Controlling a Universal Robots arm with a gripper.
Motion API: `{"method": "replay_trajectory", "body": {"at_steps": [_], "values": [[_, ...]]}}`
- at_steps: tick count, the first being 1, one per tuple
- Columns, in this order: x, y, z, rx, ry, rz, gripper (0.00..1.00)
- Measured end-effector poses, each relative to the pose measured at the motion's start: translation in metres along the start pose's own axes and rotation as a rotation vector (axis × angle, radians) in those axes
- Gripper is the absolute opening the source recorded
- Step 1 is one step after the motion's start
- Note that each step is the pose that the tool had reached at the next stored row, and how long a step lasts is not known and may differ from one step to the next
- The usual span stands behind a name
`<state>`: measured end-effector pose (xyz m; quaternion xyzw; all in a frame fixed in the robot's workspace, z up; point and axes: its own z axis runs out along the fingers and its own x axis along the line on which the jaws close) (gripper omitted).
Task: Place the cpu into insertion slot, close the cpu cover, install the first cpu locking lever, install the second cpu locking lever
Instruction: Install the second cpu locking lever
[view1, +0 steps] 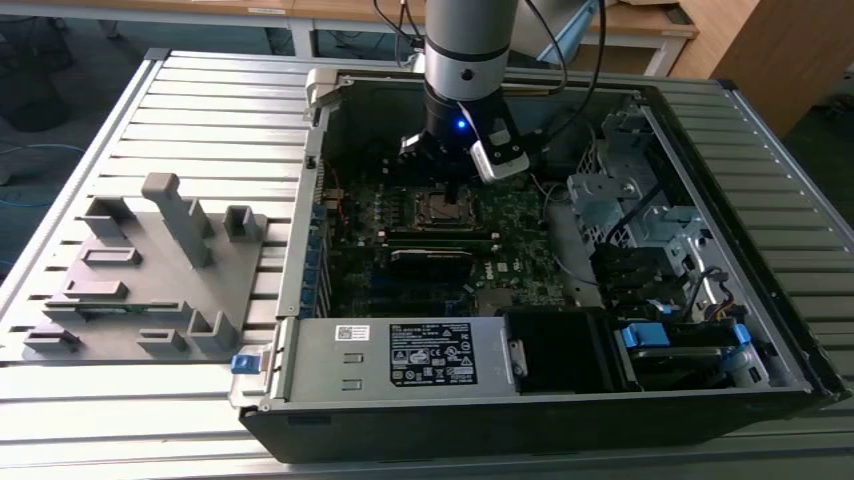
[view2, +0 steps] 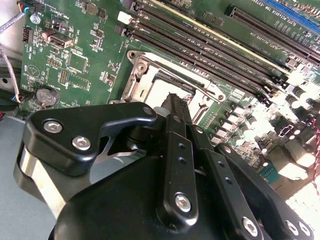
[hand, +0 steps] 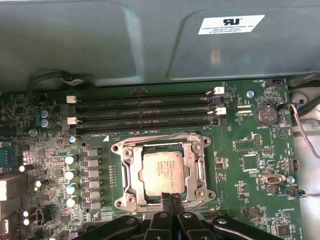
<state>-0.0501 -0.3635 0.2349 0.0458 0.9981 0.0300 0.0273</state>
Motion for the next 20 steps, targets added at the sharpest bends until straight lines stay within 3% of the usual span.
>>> {"method": "replay_trajectory", "body": {"at_steps": [11, 20], "values": [[-0.0004, -0.0016, -0.0001, 0.0, 0.0001, 0.0, 0.11], [-0.0039, -0.0146, -0.0007, -0.0015, 0.0001, 0.0, 0.11]]}}
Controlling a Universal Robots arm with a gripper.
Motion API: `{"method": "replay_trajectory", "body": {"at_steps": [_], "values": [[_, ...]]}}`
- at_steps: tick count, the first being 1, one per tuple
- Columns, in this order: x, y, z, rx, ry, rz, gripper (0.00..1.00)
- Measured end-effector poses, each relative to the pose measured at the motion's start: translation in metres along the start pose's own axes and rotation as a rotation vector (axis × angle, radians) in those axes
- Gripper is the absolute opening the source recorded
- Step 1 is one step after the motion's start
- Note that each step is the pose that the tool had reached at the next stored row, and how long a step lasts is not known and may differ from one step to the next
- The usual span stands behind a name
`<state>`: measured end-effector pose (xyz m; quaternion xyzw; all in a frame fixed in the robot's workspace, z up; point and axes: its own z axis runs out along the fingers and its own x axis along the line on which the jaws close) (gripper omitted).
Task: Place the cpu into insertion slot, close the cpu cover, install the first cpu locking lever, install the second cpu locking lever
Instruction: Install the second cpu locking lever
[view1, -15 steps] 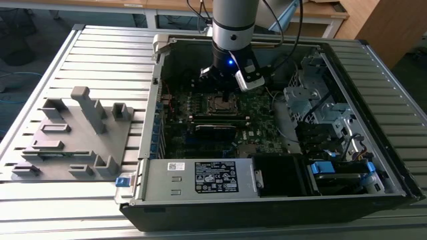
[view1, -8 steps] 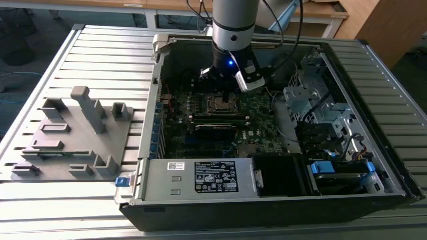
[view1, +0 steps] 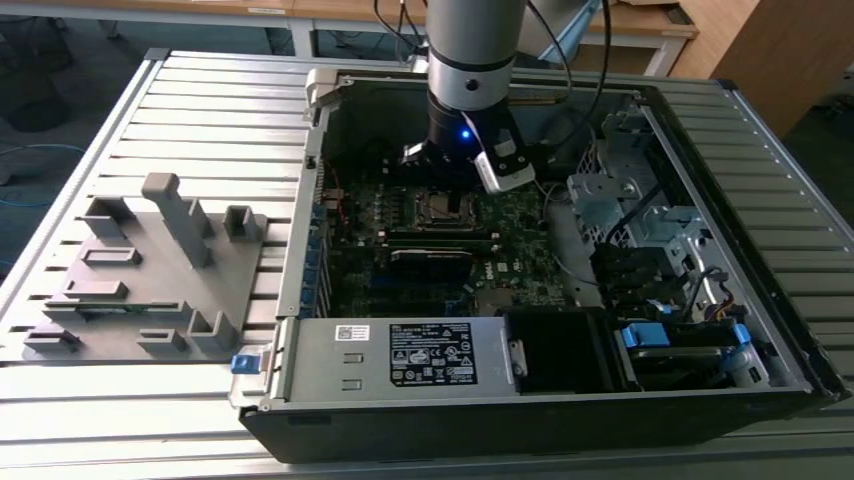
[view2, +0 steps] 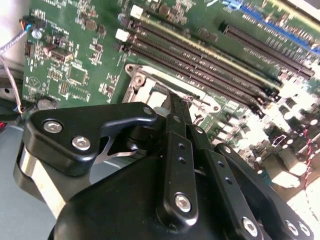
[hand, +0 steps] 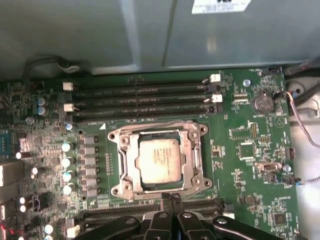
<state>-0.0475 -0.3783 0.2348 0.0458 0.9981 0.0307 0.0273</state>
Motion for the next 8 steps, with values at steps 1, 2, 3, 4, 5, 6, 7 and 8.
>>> {"method": "replay_trajectory", "body": {"at_steps": [1, 2, 3, 4, 5, 6, 7, 8], "values": [[-0.0002, -0.0017, -0.0001, -0.0006, 0.0, 0.0, 0.11], [-0.0002, -0.0029, -0.0002, -0.0011, 0.0, 0.0, 0.11], [0.0003, -0.0037, -0.0002, -0.0013, 0.0, 0.0, 0.11], [0.0011, -0.0044, -0.0003, -0.0015, -0.0002, 0.0, 0.11], [0.0023, -0.005, -0.0002, -0.0022, -0.0001, 0.0, 0.11], [0.0037, -0.0055, -0.0002, -0.003, -0.0001, 0.0, 0.11], [0.0048, -0.0061, -0.0001, -0.0033, -0.0001, 0.0, 0.11], [0.0056, -0.0066, 0.0, -0.0034, -0.0001, 0.0, 0.11]]}}
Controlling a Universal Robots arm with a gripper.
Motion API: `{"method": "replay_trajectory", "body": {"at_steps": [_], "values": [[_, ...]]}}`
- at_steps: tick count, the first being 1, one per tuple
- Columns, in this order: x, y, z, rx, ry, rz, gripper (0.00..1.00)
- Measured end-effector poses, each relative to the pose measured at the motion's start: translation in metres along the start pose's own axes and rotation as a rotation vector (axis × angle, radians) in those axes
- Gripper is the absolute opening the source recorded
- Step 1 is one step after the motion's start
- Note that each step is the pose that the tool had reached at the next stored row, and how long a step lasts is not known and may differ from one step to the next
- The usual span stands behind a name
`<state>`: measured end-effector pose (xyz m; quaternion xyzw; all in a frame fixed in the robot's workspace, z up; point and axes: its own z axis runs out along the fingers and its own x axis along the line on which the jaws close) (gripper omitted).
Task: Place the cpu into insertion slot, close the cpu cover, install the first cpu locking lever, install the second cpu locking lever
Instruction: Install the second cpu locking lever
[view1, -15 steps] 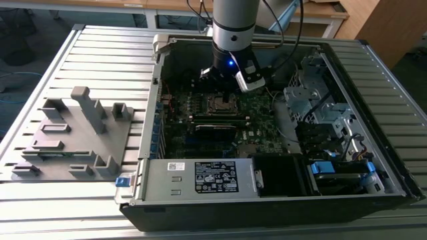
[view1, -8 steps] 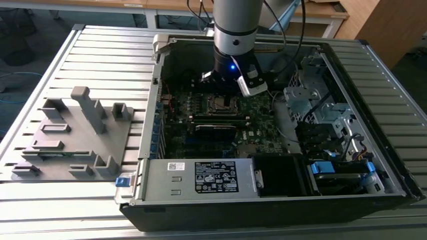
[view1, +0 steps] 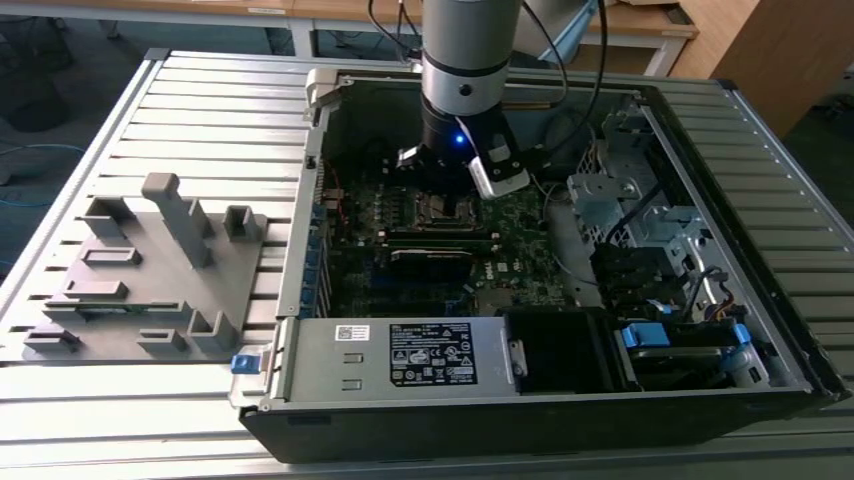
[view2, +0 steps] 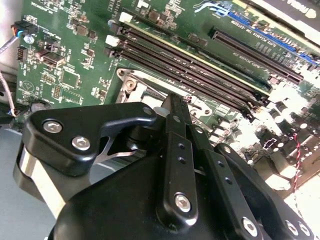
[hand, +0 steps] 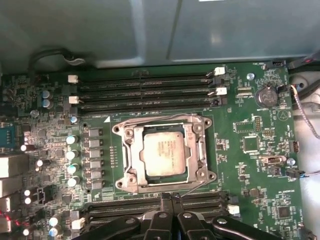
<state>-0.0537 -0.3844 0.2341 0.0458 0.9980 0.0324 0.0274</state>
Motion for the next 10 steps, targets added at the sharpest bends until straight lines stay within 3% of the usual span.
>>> {"method": "replay_trajectory", "body": {"at_steps": [10], "values": [[0.0115, -0.0056, 0.0008, -0.0002, -0.0008, 0.0, 0.11]]}}
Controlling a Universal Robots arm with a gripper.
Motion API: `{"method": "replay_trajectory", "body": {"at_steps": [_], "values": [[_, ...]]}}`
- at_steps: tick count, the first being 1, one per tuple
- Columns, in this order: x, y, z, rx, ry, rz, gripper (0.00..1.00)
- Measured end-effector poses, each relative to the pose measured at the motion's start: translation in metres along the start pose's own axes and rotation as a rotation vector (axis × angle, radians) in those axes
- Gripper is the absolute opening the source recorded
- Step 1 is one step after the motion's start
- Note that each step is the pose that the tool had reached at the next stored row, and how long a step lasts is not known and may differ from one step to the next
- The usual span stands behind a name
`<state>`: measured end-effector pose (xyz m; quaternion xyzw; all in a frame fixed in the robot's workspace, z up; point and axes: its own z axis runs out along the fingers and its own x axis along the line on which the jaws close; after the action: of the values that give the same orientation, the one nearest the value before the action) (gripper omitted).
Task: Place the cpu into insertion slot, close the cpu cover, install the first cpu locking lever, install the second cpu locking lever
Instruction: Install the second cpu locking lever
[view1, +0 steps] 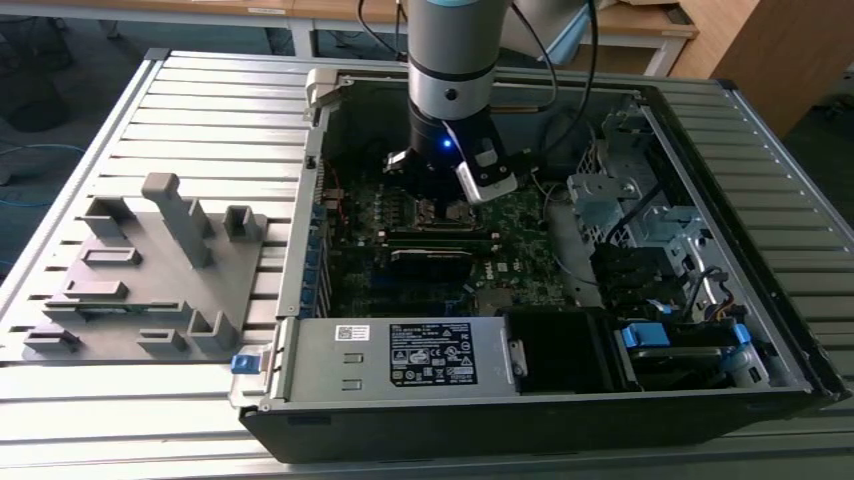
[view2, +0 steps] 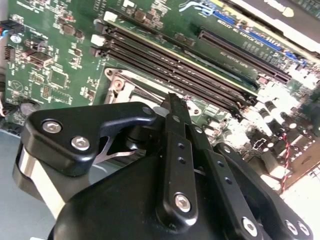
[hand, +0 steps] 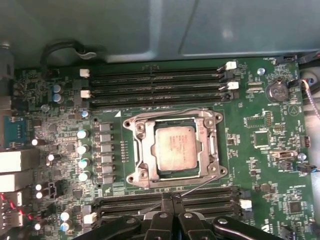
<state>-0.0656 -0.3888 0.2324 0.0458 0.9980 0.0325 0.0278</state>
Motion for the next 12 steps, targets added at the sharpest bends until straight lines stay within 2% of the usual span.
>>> {"method": "replay_trajectory", "body": {"at_steps": [7, 9, 12], "values": [[0.0012, -0.0002, 0.0001, -0.0009, 0.0002, 0.0, 0.11], [0.0024, -0.0004, 0.0004, -0.0076, 0.0007, 0.0, 0.11], [0.0034, -0.0005, 0.0015, -0.0241, 0.0027, -0.006, 0.11]]}}
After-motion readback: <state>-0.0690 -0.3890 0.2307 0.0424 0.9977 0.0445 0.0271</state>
